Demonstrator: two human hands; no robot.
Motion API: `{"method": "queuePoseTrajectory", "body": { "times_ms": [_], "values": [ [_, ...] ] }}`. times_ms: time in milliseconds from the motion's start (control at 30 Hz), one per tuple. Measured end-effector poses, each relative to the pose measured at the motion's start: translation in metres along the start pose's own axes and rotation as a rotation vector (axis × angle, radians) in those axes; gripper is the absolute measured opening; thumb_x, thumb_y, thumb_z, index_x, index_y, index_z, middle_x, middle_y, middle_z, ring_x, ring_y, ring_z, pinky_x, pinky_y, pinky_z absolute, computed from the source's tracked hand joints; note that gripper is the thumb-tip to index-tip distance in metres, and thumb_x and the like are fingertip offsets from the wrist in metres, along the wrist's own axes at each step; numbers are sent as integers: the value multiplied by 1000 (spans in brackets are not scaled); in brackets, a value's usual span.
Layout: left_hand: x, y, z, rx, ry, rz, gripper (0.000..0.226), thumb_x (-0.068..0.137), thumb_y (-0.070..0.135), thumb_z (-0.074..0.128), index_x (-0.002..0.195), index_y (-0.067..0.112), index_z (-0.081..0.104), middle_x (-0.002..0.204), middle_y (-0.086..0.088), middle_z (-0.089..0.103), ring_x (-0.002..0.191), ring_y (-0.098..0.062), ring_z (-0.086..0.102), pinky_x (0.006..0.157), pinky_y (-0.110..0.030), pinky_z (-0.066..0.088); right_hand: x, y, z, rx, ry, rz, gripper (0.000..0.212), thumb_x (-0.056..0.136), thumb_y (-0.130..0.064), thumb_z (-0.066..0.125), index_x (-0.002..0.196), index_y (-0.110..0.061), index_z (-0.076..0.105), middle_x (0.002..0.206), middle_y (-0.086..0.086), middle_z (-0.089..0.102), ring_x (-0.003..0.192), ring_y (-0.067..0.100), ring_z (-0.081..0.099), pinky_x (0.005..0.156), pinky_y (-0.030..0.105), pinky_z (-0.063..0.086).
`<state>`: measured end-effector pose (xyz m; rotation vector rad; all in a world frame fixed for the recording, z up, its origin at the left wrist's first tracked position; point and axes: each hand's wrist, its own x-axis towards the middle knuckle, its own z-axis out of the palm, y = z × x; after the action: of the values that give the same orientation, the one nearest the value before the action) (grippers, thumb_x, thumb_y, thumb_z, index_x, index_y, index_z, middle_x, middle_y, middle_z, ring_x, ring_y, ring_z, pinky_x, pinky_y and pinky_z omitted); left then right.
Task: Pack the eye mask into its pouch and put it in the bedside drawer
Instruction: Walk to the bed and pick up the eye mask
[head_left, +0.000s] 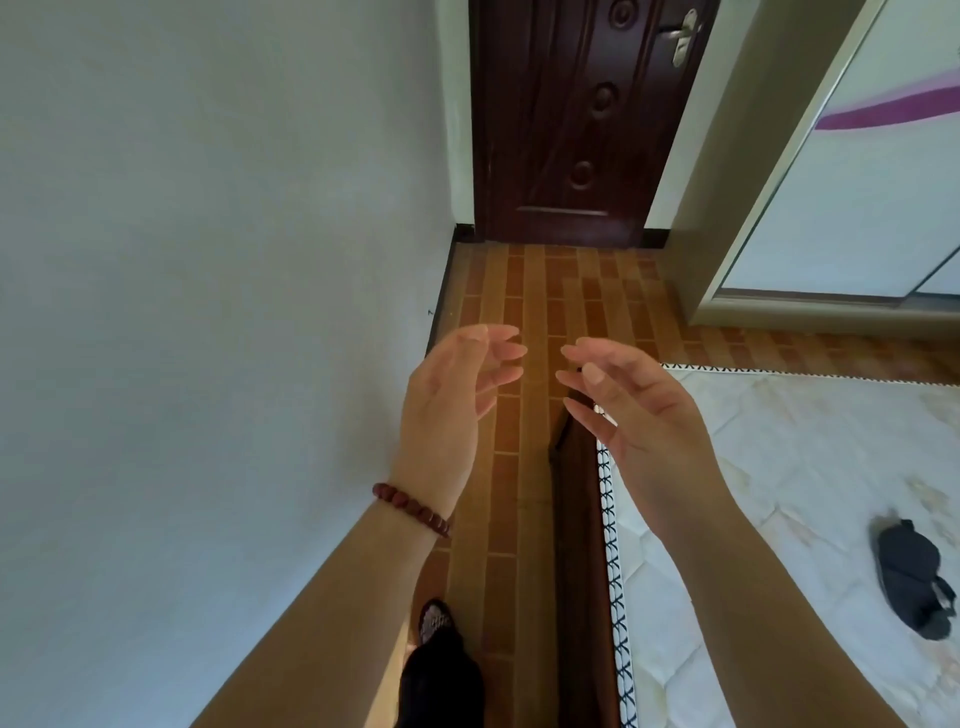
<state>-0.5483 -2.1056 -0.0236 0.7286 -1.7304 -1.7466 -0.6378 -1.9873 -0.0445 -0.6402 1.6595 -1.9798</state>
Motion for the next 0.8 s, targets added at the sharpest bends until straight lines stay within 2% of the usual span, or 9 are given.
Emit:
{"method": "queuePoseTrajectory", "body": {
  "times_ms": [133, 267, 433, 700, 800],
  "values": [
    [76, -12, -2, -18, -16, -28, 29, 96, 36, 39, 82, 36, 64, 91, 13, 72, 92, -9, 68, 94, -38, 48, 71, 12, 11, -26, 22, -2, 23, 76, -37, 63, 97, -32, 70, 109, -10, 71, 107, 12, 66, 91, 26, 53],
    [146, -13, -5, -4, -46, -23, 32, 96, 36, 39, 78, 40, 65, 89, 14, 72, 91, -7, 68, 92, -36, 47, 137, 13, 27, -18, 32, -12, 22, 76, -37, 63, 96, -32, 70, 113, -5, 70, 109, 15, 65, 94, 33, 52],
    [244, -1, -15, 1, -51, 34, 31, 97, 36, 38, 81, 38, 64, 86, 19, 72, 87, -2, 68, 85, -29, 48, 227, 11, 50, -15, 55, -18, 25, 75, -38, 63, 98, -32, 70, 111, -6, 70, 107, 13, 66, 95, 35, 52],
    [337, -8, -10, 4, -86, 13, 30, 97, 34, 38, 82, 36, 63, 83, 20, 71, 86, -2, 67, 83, -27, 48, 313, 20, 54, 21, 86, -35, 21, 74, -39, 65, 95, -36, 71, 110, -6, 71, 107, 14, 66, 94, 36, 51],
    [373, -9, 1, 9, -97, 7, 30, 97, 36, 36, 85, 34, 63, 85, 18, 71, 89, -5, 68, 86, -29, 49, 350, 23, 45, 27, 101, -48, 19, 76, -38, 64, 94, -37, 71, 108, -6, 72, 105, 13, 67, 89, 30, 53]
  ]
}}
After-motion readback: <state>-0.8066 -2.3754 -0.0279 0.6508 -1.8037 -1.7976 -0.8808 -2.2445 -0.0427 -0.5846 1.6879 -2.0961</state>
